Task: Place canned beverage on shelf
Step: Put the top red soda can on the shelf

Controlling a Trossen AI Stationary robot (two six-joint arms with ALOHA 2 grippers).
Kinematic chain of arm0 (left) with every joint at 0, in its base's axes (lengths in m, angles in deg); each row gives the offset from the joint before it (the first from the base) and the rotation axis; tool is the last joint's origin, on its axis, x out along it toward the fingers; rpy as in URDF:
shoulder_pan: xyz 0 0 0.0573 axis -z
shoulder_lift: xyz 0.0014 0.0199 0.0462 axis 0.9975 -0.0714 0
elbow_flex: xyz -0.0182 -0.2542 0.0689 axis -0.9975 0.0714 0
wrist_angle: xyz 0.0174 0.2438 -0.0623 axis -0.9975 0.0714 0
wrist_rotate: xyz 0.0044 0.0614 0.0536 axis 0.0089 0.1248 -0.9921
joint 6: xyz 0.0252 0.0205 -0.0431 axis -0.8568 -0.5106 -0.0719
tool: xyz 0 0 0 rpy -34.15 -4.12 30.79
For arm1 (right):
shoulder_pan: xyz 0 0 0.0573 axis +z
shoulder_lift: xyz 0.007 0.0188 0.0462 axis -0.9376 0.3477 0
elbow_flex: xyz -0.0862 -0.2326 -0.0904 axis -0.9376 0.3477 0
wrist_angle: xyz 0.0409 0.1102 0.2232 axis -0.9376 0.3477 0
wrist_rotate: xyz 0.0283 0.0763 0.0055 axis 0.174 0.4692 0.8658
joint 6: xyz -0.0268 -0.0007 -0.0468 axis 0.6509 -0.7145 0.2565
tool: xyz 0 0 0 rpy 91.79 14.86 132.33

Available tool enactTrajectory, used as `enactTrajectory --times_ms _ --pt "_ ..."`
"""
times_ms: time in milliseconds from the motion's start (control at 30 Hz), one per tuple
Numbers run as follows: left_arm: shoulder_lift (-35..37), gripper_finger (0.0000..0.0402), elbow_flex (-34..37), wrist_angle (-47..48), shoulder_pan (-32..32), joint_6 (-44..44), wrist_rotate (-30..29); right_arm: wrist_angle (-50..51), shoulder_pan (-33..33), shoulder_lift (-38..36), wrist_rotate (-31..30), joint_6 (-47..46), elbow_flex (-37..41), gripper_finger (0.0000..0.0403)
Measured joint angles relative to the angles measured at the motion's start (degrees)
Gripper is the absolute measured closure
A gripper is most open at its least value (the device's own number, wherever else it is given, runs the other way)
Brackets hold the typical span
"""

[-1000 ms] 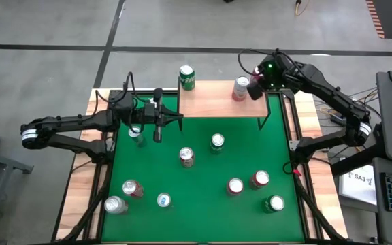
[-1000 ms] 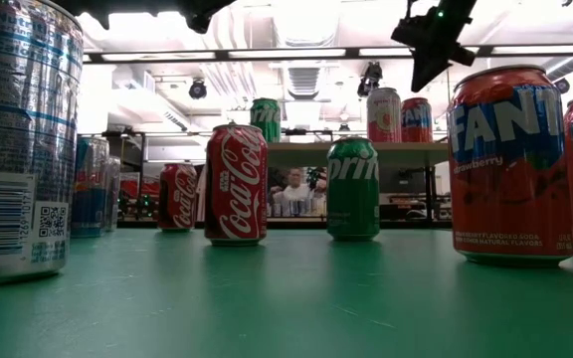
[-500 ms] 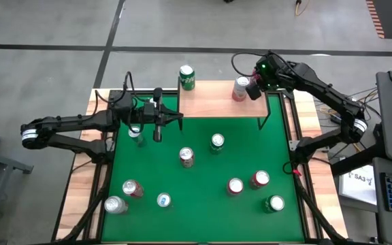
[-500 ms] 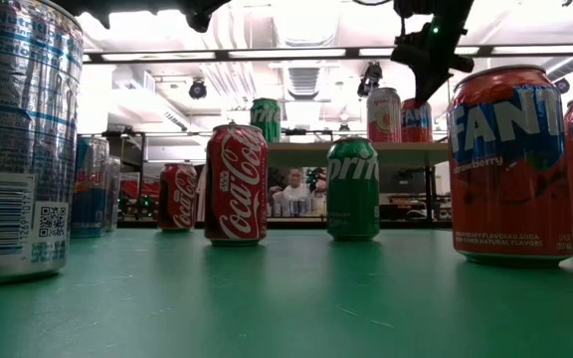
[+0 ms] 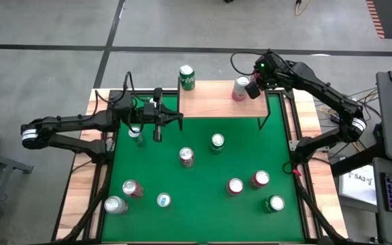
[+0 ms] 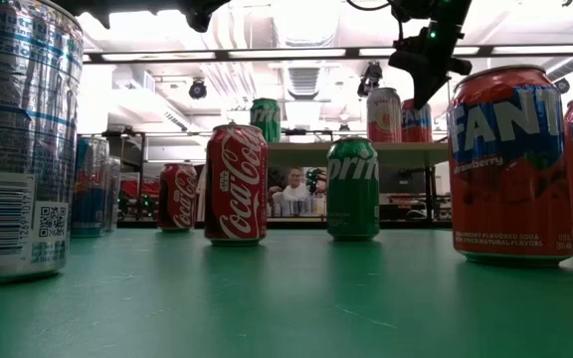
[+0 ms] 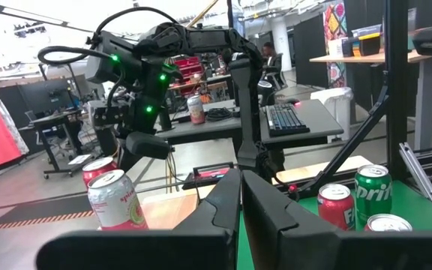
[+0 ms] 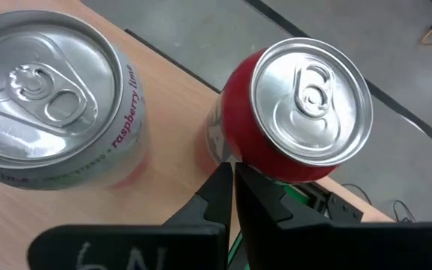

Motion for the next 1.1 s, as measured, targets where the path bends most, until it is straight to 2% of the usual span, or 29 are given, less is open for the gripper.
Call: enactTrajectory --times_ms 1100 --pt "0.00 0.0402 0.00 0.00 0.01 0.39 0.13 -0.76 -0.11 -0.13 -0.07 -0.25 -0.02 0.0392"
